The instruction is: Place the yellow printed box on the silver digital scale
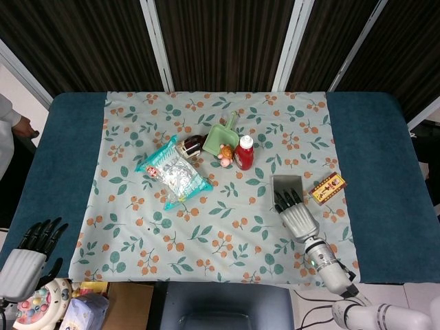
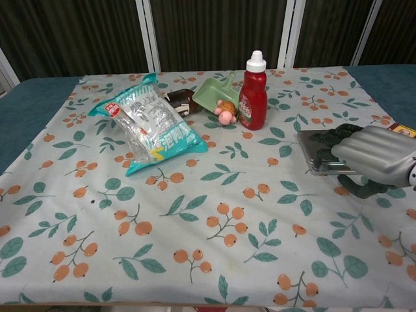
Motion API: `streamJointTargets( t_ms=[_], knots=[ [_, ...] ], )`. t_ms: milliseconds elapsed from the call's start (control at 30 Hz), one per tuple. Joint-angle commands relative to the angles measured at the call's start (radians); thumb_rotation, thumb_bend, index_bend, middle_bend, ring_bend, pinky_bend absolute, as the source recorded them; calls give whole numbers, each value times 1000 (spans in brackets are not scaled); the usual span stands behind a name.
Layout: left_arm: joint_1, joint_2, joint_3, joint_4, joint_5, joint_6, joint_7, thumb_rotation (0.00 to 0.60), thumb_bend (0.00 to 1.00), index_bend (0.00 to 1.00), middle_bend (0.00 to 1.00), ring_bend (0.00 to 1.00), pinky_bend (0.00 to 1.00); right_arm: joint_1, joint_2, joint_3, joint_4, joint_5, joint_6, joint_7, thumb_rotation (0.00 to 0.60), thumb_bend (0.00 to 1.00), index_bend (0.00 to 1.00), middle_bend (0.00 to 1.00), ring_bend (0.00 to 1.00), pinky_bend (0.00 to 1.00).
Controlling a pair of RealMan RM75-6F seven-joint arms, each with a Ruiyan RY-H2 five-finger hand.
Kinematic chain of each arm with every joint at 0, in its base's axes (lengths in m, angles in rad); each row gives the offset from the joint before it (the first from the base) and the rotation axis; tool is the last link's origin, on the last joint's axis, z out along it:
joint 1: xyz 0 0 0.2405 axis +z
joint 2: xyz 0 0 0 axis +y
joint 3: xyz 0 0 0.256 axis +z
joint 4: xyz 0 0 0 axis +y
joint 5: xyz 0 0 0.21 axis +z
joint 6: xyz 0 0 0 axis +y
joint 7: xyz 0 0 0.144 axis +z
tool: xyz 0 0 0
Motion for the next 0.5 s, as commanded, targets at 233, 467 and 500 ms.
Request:
streamJointTargets(
  t_ms=[233,467,500],
  knots=[
    [2,1,1,-3,1,2,3,600,450,0,0,0,117,8,-6,-13,9,23,-2,-6,600,718,370,0,0,0],
    [1,2,-2,-2,-1,3,-3,600,451,0,0,0,117,-10,26,-25,-22,-17,49,54,600,718,348,0,0,0],
    [1,2,-2,-2,-1,4,-4,600,450,0,0,0,117,-18,38,-27,-31,-27,63,71,600,719,329,0,0,0]
  ],
)
